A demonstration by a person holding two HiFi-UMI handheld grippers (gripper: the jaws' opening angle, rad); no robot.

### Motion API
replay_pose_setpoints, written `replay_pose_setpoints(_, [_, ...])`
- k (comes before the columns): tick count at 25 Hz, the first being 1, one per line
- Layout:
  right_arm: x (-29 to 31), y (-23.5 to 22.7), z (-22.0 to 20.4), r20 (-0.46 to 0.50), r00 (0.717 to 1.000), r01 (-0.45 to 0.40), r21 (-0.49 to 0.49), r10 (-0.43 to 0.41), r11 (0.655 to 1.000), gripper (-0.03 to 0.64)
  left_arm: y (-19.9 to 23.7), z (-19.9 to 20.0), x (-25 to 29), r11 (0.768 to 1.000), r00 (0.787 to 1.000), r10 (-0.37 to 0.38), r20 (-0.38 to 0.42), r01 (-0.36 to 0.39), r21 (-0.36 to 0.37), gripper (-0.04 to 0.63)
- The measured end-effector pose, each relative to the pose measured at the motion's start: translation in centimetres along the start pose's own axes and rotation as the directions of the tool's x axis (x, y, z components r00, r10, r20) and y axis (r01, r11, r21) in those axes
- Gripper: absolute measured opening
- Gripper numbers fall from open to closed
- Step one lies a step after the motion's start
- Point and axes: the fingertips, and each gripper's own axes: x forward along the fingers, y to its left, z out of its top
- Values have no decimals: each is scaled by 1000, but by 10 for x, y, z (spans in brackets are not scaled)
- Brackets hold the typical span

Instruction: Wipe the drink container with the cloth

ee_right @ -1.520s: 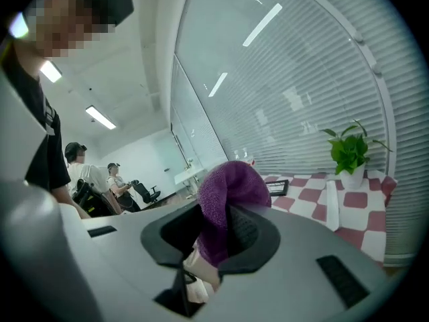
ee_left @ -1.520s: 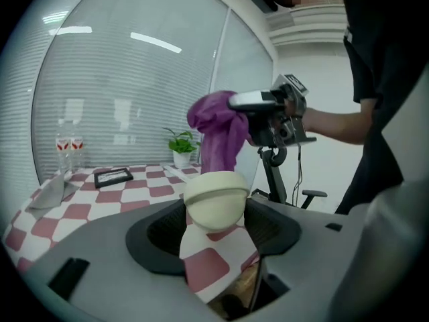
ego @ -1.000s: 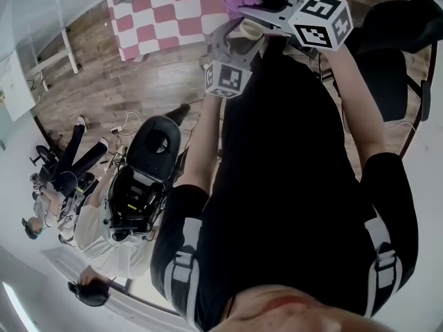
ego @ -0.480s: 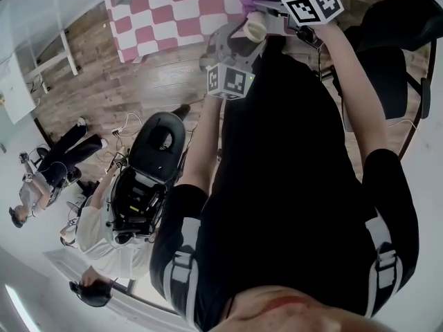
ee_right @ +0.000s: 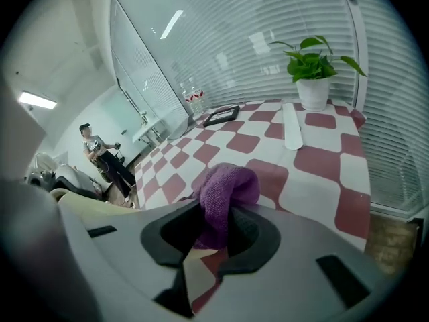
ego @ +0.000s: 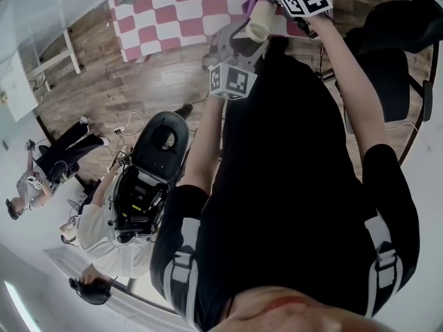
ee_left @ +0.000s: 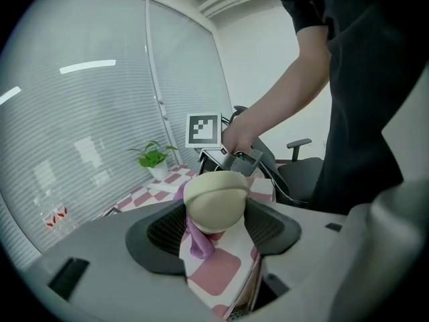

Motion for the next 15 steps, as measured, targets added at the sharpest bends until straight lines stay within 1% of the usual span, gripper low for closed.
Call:
replay_pose_setpoints(2, [-1,-1,-1,7,1000,9,17,-9,1000,97,2,-1,0,1000,1000,1,6,-1,-23,293])
replay_pose_setpoints(4, [-6,1,-1,21,1000,11,35,-11,999,98,7,-2,-1,997,1000,6,14,-5,-75,293])
replay_pose_setpoints(7, [-22,10,-1,60,998,-2,43,0,999,98,16,-1,-1,987,1000,16,18,-12,-160,293])
replay_pose_setpoints(11, [-39,32,-3,118,992,-57,40,52,998,98,27,1,4,970,999,29,22,-23,-243,293])
replay_pose_setpoints(15, [-65,56,3,204,972,-137,84,117,987,98,37,15,10,955,998,40,48,-24,-296,293])
